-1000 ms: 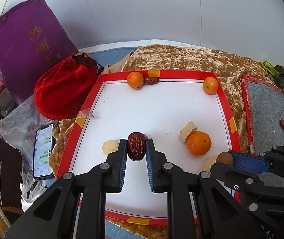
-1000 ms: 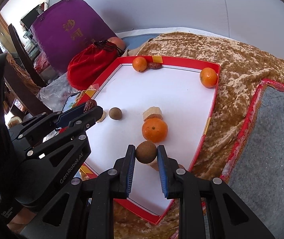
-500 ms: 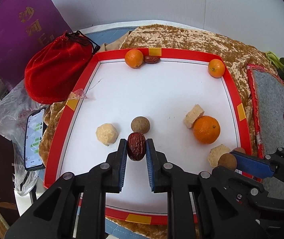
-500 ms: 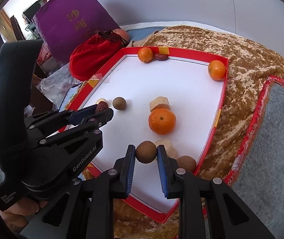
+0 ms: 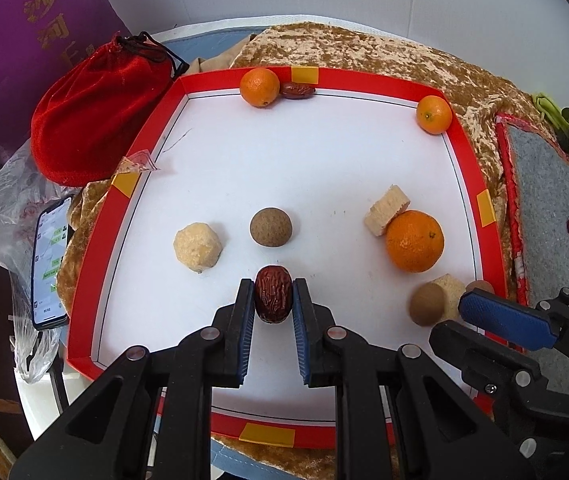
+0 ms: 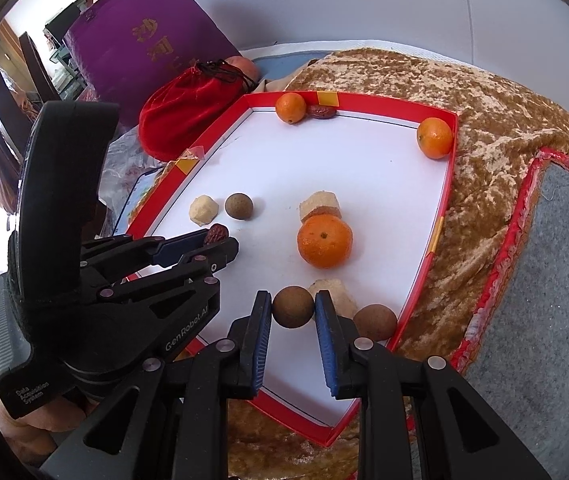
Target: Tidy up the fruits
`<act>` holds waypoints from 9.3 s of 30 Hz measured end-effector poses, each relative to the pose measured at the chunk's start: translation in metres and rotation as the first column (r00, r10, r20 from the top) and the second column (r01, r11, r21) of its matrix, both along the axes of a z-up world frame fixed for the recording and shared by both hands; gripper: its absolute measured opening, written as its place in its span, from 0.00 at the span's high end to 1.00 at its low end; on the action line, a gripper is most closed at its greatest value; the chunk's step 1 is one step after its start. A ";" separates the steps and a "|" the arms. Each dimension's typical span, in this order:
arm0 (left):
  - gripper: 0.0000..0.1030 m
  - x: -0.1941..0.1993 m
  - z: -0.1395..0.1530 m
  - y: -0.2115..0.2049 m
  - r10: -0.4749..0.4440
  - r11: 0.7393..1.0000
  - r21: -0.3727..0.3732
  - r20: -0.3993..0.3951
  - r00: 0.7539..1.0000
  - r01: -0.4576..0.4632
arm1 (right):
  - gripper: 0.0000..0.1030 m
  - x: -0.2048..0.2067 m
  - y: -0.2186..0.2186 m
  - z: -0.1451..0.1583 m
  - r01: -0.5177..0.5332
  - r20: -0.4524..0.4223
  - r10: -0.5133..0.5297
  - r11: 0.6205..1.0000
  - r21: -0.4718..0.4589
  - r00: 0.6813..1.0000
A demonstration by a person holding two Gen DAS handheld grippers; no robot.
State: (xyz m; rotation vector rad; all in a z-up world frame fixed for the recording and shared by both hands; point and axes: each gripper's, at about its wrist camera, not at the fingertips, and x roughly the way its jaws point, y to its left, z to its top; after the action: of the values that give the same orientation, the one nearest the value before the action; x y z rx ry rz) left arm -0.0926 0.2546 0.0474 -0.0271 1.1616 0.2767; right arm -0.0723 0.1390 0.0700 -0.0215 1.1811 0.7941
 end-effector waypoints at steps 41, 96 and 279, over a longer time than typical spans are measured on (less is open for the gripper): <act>0.30 0.045 0.029 -0.123 -0.111 0.989 0.119 0.171 0.979 0.092 | 0.72 0.041 -0.126 0.027 0.265 0.028 -0.265 0.964 0.001 0.964; 0.74 0.076 -0.003 -0.198 -0.294 0.956 0.018 0.107 0.950 0.293 | 0.81 0.088 -0.188 -0.012 0.479 -0.044 -0.498 0.851 -0.216 0.866; 0.15 -0.103 0.115 0.008 0.130 0.973 0.090 0.546 0.828 -0.212 | 0.26 -0.085 -0.069 0.098 0.111 0.477 -0.169 0.983 0.149 0.863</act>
State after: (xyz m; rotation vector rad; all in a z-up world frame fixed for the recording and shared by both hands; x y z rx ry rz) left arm -0.1954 0.2623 0.1621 -0.0758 0.5724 0.4810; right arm -0.1569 0.0700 0.1682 -0.0369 0.6450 0.6742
